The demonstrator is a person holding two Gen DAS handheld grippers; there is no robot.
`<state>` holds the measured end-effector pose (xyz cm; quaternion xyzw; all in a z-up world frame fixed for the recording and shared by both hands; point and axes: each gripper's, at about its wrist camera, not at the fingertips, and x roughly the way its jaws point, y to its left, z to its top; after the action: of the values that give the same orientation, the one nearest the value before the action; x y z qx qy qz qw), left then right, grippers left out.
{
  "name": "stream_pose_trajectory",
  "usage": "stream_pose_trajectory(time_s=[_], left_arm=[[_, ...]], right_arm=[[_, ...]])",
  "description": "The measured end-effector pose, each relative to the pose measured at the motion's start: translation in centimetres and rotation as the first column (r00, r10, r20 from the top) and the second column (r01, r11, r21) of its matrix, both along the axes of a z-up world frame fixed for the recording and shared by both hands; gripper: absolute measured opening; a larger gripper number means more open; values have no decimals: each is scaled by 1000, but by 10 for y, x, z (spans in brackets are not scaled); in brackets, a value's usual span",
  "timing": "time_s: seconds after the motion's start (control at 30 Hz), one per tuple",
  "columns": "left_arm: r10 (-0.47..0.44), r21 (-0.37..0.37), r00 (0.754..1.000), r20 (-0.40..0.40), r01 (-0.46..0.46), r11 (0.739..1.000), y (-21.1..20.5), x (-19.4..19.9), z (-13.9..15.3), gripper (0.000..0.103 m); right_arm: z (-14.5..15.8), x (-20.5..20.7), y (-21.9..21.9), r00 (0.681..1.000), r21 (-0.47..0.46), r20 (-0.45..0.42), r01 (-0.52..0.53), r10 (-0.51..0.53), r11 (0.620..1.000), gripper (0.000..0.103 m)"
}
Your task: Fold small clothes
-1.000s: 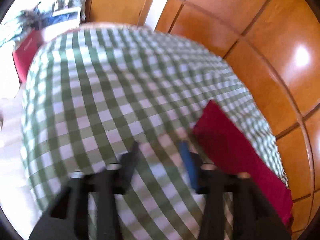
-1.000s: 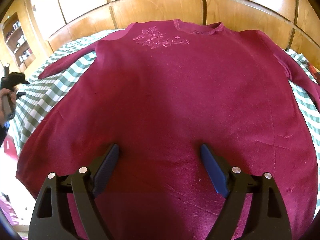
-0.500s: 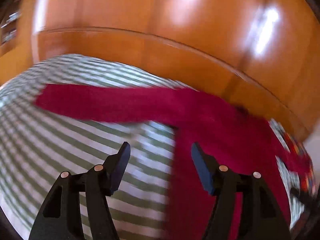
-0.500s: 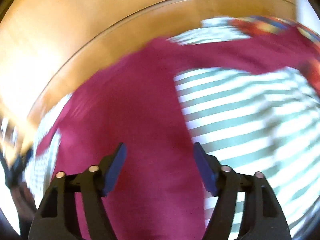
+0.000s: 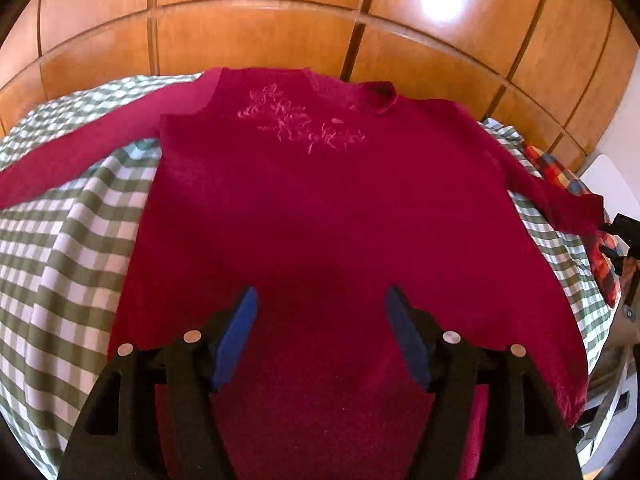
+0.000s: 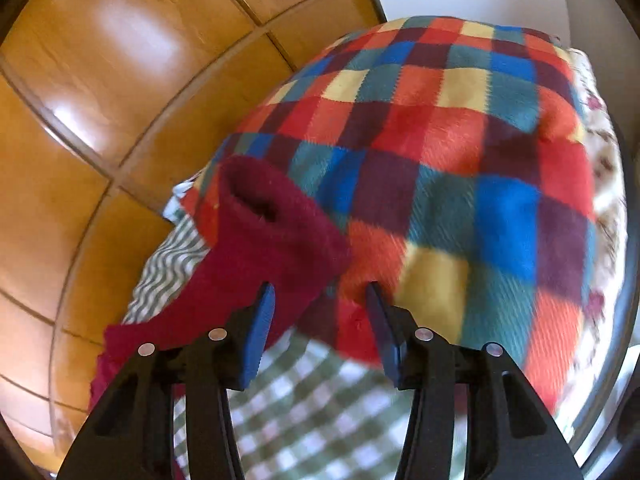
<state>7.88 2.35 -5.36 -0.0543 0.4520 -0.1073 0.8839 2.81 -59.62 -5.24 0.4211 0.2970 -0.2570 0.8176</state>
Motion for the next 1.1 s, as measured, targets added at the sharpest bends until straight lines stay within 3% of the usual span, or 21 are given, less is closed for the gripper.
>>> stream_pose_trajectory(time_s=[0.03, 0.07, 0.1, 0.23, 0.37, 0.57, 0.63, 0.73, 0.9, 1.0, 1.1], left_arm=[[2, 8, 1000, -3, -2, 1000, -2, 1, -2, 67], [5, 13, 1000, -7, -5, 1000, -3, 2, -3, 67], [5, 16, 1000, -11, -5, 1000, -4, 2, -4, 67], [-5, 58, 999, -31, 7, 998, -8, 3, -12, 67], [-29, 118, 999, -32, 33, 992, -15, 3, -19, 71], [-26, 145, 999, -29, 30, 989, -18, 3, -22, 75], [-29, 142, 999, -34, 34, 989, -17, 4, -22, 75], [-39, 117, 998, -51, 45, 992, -13, 4, -17, 75], [-43, 27, 998, -43, 44, 999, -1, 3, -7, 74], [-38, -18, 999, -24, 37, 999, 4, 6, 1, 74], [-29, -74, 1000, 3, 29, 997, 11, 11, 12, 76]], right_arm=[[2, 4, -1, 1000, -12, -5, -15, 15, 1000, 41], [6, 13, 2, 998, -52, -26, -50, 48, 997, 20], [13, 22, 6, 995, -103, -58, -88, 82, 991, 8], [60, 35, 12, 989, -308, -75, -145, 128, 940, 7], [78, 42, -21, 993, -381, -94, -102, 71, 919, 7], [27, 73, -44, 963, -333, -265, -133, 43, 934, 7], [14, 74, -44, 960, -313, -279, -121, 31, 942, 7], [24, 70, -40, 971, -302, -240, -98, 24, 948, 7], [78, 71, -13, 989, -300, -89, -137, 115, 944, 7], [106, 94, 30, 973, -289, -7, -223, 231, 931, 7], [129, 132, 96, 924, -302, 40, -350, 379, 887, 7]])
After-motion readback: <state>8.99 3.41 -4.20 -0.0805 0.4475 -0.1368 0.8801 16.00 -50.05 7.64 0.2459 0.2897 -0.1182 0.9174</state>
